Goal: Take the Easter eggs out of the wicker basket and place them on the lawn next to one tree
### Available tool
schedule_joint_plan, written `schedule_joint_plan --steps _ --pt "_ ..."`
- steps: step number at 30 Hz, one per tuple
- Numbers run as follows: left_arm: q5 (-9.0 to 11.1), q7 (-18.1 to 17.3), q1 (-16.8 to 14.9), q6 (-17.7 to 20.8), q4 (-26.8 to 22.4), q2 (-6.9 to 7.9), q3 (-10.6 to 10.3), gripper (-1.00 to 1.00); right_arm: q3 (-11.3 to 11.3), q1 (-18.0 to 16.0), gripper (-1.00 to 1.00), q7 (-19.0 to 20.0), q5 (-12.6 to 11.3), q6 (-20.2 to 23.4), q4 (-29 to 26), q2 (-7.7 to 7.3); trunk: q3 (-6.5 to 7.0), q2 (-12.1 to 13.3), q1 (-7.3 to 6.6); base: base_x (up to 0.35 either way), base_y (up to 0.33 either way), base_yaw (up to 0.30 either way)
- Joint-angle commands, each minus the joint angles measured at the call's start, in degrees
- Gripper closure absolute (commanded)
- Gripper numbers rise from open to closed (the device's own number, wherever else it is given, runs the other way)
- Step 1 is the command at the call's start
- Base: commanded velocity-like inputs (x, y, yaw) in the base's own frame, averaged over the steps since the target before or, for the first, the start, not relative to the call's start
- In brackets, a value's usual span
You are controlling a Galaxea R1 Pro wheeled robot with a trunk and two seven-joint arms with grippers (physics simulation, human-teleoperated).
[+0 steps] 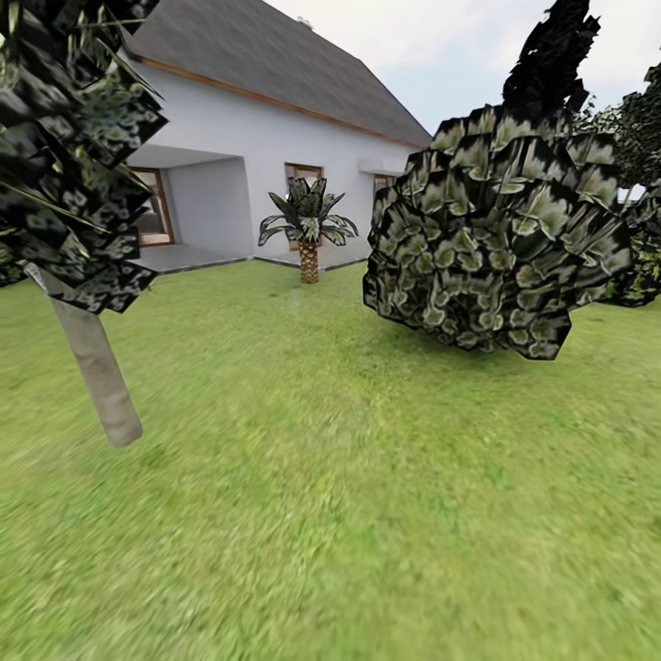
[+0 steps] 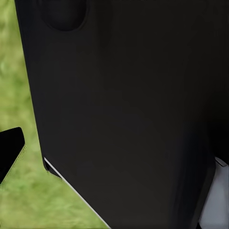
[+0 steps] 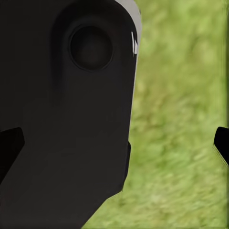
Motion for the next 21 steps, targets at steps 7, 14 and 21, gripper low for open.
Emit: schedule_joint_plan --steps 7,14,21 --pt "-0.1 0.1 0.1 0.0 -0.1 -0.01 0.0 -1.0 0.1 -0.1 -1.0 0.0 0.4 -0.1 0.1 0.01 -0.04 0.0 0.03 0.333 0.0 0.0" --pt "-0.1 0.1 0.0 0.0 -0.1 -0.01 0.0 -1.0 0.1 -0.1 -1.0 0.0 0.4 -0.1 0.1 0.02 -0.04 0.0 0.03 0.333 0.0 0.0" --pt "-0.1 0.1 0.1 0.0 -0.1 -0.06 0.0 -1.0 0.0 -0.1 -1.0 0.0 0.3 -0.1 0.1 0.01 -0.04 0.0 0.03 0.333 0.0 0.0"
